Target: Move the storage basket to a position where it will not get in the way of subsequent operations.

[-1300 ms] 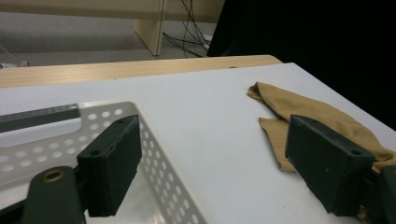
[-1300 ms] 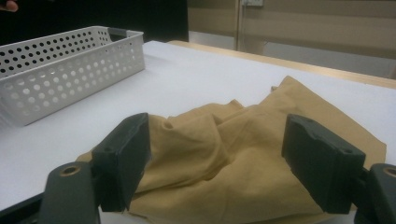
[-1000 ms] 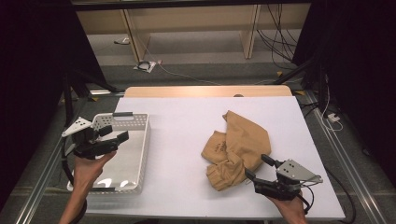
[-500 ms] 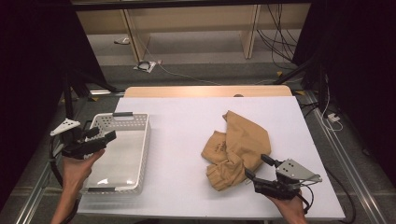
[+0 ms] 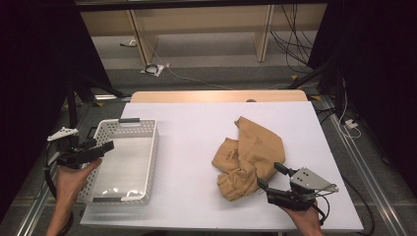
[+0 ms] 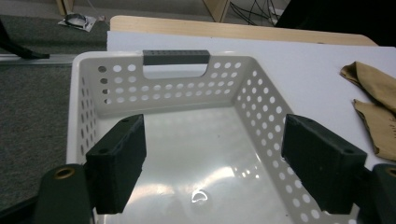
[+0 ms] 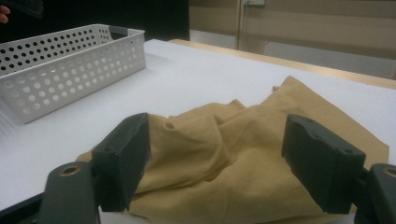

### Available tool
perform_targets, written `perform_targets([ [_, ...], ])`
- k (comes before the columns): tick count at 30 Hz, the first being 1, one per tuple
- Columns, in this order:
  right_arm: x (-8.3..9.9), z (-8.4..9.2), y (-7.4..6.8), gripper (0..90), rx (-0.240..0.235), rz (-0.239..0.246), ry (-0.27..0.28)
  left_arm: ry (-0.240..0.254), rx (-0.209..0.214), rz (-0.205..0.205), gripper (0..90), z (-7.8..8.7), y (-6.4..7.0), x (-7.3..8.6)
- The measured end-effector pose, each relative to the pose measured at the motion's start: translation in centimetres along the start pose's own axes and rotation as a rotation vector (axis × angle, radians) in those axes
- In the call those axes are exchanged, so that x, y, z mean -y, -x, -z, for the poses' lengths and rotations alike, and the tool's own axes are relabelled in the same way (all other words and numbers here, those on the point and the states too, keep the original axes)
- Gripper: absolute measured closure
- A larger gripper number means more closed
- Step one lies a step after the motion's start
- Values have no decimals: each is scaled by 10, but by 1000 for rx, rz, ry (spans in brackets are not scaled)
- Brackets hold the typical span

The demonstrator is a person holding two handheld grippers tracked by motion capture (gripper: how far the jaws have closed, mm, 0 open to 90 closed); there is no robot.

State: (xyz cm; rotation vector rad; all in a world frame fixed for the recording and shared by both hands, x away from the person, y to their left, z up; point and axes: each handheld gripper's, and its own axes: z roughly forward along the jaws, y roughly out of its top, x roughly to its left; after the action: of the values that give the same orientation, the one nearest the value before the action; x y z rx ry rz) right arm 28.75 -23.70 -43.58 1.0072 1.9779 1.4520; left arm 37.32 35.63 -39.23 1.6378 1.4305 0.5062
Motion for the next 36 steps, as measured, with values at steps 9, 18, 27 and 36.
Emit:
perform_targets([
  [9, 0, 0, -1, 248, 1, 2, 3, -45, -61, 13, 277, 3, -16, 3],
  [18, 0, 0, -2, 248, -1, 6, 1, -97, -116, 39, 357, 6, -32, 7],
  [27, 0, 0, -3, 249, 0, 10, -4, -150, -177, 52, 472, 4, -41, 12],
  [36, 0, 0, -3, 249, 0, 10, -6, -197, -224, 37, 609, 1, -42, 15],
])
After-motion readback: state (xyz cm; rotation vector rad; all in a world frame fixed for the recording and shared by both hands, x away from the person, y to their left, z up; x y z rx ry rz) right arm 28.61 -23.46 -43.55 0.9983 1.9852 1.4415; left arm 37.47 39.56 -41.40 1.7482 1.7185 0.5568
